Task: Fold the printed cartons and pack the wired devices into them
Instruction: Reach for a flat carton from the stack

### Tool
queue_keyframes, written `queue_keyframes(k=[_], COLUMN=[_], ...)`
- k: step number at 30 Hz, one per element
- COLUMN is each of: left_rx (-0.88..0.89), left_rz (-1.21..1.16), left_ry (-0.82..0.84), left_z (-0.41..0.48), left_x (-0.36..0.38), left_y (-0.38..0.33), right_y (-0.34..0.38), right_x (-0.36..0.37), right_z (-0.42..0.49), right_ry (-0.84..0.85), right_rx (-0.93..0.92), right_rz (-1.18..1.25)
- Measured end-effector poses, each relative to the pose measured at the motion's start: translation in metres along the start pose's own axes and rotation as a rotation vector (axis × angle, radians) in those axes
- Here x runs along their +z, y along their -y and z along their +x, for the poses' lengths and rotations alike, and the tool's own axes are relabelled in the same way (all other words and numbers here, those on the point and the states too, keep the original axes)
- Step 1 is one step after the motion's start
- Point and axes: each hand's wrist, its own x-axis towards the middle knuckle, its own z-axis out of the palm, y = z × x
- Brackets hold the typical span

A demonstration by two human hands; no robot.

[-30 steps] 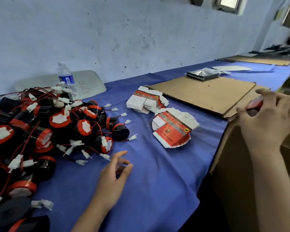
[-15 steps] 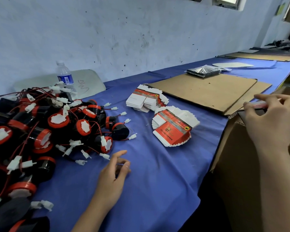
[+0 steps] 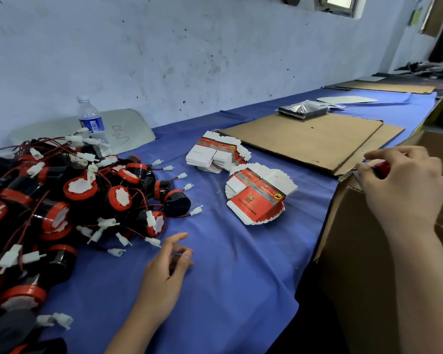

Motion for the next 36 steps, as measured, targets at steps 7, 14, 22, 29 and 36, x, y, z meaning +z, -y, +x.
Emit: queue_keyframes(k=[7, 14, 22, 29, 36], left_rx=[-0.006, -0.002, -0.014, -0.020, -0.034], left_rz=[-0.003, 0.010, 0.006, 0.009, -0.005], left_ry=[-0.021, -0.017, 0.010, 0.009, 0.000], left_z=[0.002, 0.002, -0.001, -0.001, -0.002], left_x=[0.002, 0.002, 0.000, 0.001, 0.001], left_y=[0.008, 0.006, 0.000, -0.002, -0.001], right_y=[0.000, -0.005, -0.017, 0.032, 0.062], right_x=[-0.012, -0.022, -0.016, 0.010, 0.113], right_z=[0.006, 0.006, 0.012, -0.010, -0.026], right_ry=[0.136, 0.159, 0.175, -0.032, 0.866], right_rx=[0.006, -0.034, 0.110, -0.277, -0.650], right_rz=[0.042, 0.095, -0.055, 0.353, -0.307])
